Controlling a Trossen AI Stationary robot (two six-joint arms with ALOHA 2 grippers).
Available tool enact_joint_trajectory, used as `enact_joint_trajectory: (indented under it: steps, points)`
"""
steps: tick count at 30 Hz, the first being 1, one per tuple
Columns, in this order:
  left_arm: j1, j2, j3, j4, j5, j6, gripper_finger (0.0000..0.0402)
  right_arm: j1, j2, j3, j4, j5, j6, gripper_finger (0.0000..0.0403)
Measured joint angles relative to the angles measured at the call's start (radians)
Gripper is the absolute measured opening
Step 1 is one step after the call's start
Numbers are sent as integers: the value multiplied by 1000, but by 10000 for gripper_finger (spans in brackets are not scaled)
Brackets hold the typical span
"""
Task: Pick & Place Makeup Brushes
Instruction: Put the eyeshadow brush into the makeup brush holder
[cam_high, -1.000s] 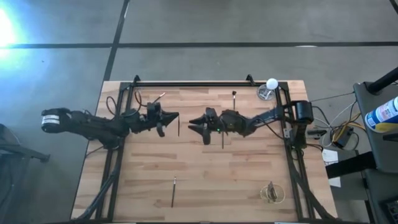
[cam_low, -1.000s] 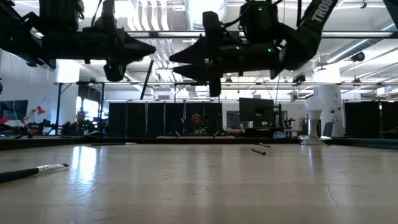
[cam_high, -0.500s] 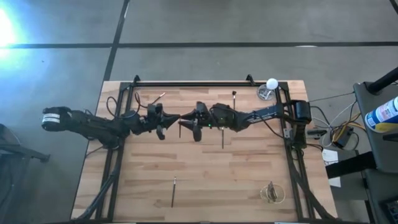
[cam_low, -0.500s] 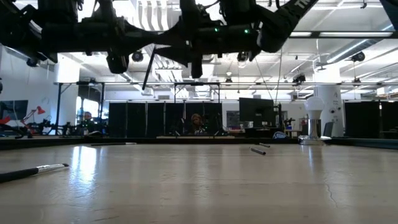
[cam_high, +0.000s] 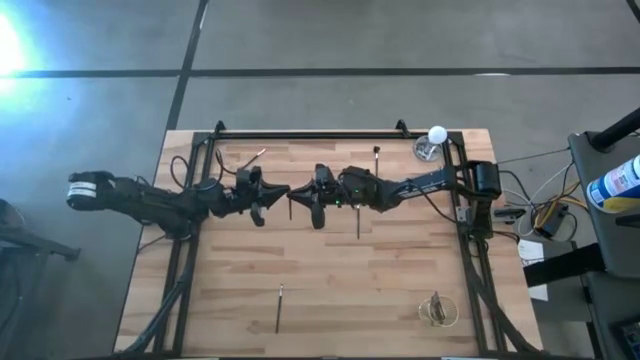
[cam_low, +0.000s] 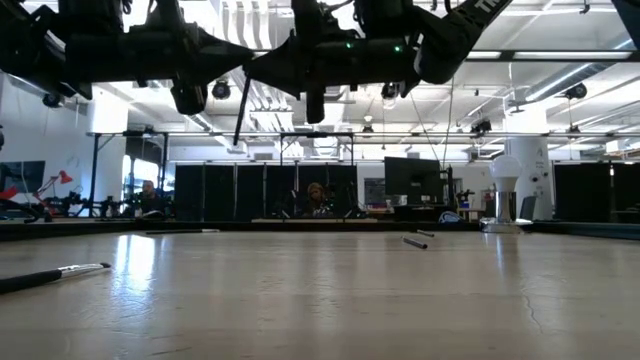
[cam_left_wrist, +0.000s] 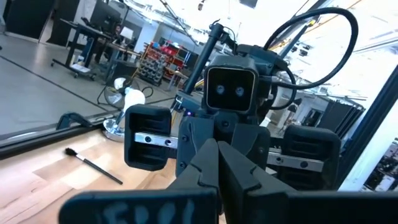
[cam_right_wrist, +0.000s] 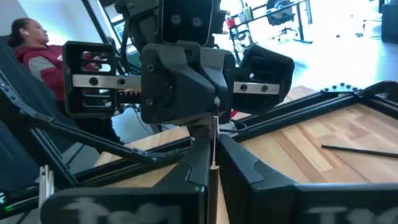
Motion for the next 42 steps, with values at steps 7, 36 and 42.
enact_joint_trajectory:
  steps: [7, 36, 42]
  points:
    - [-2, -1, 0, -7, 1, -28, 11, 15, -33, -38, -16, -26, -6, 15]
    - [-2, 4, -10, -105, 37, 24, 80, 832, -429, 212, -1780, 1024, 997, 13]
    - [-3, 4, -10, -121, 36, 23, 80, 991, -305, 363, -2079, 1023, 1309, 13]
